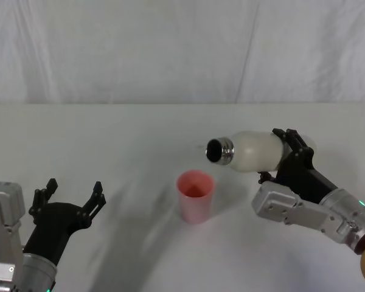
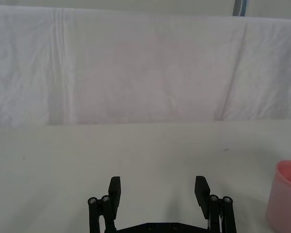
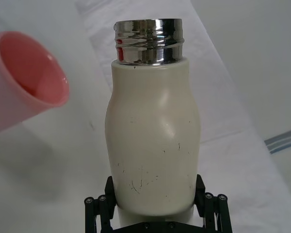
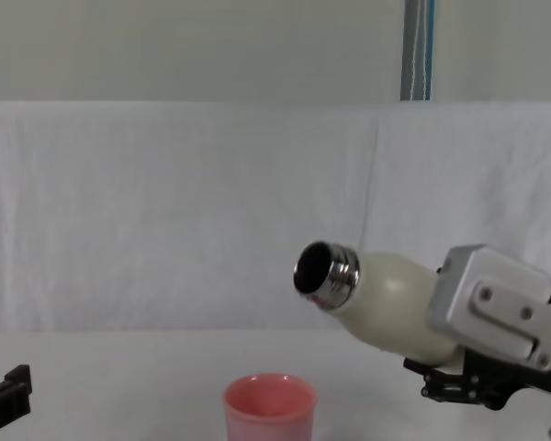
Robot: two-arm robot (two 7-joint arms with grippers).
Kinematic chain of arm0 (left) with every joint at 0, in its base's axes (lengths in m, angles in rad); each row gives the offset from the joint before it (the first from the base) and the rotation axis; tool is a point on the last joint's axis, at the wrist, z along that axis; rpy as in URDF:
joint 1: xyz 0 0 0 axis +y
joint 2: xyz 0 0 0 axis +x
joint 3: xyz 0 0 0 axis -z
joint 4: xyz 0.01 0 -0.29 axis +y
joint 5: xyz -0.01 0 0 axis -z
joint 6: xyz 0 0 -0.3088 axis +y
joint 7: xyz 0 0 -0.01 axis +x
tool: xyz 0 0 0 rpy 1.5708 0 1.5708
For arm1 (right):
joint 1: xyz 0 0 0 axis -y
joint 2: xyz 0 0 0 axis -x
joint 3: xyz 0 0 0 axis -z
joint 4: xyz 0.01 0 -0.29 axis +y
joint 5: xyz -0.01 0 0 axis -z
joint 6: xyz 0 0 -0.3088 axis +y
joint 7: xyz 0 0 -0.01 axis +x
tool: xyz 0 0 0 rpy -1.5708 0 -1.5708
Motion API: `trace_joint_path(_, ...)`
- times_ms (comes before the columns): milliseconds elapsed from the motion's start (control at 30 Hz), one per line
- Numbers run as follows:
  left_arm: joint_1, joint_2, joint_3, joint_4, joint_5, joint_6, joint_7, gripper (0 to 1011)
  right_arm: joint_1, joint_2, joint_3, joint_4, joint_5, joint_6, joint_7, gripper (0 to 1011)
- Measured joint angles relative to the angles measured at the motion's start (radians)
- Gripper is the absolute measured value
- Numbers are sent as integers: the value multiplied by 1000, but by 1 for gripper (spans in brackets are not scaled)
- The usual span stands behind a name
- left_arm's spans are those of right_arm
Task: Grasp the thermos with one hand and pour water into the cup lid.
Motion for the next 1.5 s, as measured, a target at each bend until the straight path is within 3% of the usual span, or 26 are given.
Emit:
trace_joint_path(333,0,0,0,0,0,0,0,1001,44,11,-42,42,-111,-2,-38,951)
trace_joint_path(1500,0,0,0,0,0,0,0,1001,151,9,-130,144,-226,-19,-90,951)
